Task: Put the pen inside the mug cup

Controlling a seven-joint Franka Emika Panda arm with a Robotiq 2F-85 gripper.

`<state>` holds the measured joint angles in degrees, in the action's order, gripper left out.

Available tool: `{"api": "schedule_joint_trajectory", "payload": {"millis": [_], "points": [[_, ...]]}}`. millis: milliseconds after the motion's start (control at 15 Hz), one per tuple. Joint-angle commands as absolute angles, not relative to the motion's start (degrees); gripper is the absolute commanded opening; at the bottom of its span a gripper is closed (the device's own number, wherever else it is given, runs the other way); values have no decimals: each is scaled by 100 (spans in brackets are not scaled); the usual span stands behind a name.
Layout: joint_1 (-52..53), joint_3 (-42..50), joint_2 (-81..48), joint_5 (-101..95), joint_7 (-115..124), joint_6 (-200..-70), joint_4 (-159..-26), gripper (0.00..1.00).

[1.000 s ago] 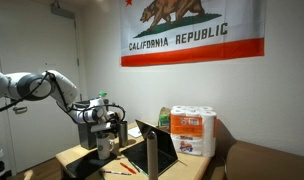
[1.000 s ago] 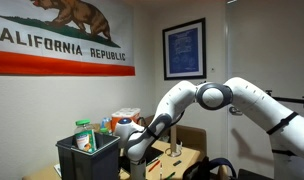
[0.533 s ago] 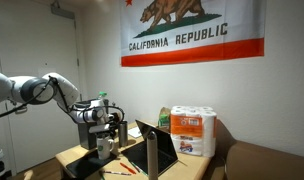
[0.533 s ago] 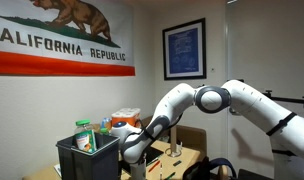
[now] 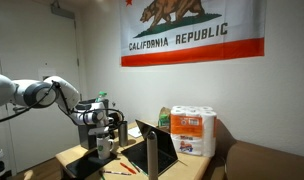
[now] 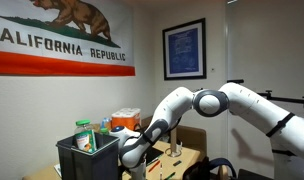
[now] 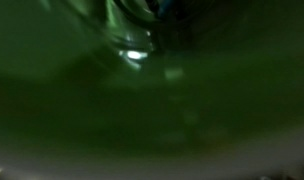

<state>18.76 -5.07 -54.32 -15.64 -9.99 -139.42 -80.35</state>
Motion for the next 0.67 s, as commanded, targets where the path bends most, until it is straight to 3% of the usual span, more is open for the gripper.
{"api": "schedule_joint_trajectory", "payload": {"millis": [0,67,133,267,600], "points": [[1762,-625,-5557,-1499,-1184,-13720,-7837,100],[1745,-634,-5570,-1498,-1196,-13722,-7843,100],[1738,-636,-5578,-1493,-1185,-13720,-7848,75],[1729,-641,-5586,-1496,-1188,-13737,-7849,68],[1728,-670,-5577,-1488,-1191,-13739,-7822,29]]}}
